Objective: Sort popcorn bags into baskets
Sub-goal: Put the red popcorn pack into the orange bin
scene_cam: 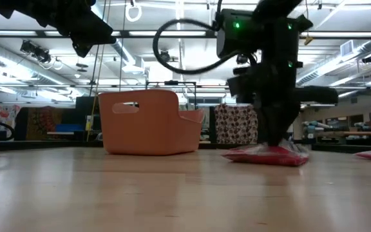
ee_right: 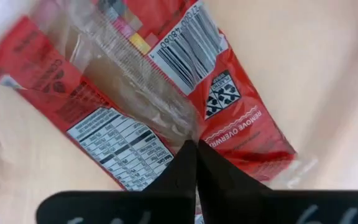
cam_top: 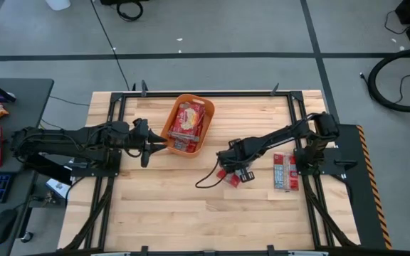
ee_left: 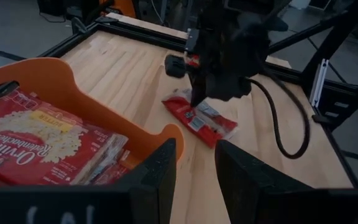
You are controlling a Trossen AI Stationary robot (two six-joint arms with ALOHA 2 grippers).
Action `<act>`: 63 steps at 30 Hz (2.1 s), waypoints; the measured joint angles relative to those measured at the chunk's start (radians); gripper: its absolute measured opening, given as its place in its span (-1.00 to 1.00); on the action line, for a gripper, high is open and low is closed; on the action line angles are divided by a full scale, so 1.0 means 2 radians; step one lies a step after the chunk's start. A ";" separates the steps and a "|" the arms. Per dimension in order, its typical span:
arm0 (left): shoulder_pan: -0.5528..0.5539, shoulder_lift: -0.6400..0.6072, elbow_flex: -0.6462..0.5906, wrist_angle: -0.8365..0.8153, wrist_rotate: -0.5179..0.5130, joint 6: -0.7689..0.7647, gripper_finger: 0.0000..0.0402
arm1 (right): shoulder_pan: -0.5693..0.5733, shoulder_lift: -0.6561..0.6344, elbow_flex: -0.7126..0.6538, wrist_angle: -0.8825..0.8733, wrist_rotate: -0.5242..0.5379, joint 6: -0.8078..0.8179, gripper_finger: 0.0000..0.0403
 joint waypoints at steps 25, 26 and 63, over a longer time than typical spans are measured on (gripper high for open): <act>0.000 0.000 0.000 -0.003 0.002 -0.002 -0.42 | -0.077 -0.085 0.143 0.135 0.122 -0.217 -0.99; 0.000 0.000 0.000 -0.004 0.002 -0.002 -0.42 | -0.086 -0.080 0.143 0.156 0.102 -0.231 -0.99; 0.000 0.000 0.000 -0.031 -0.015 -0.002 -0.42 | -0.165 0.010 0.181 0.212 -0.015 -0.233 -0.27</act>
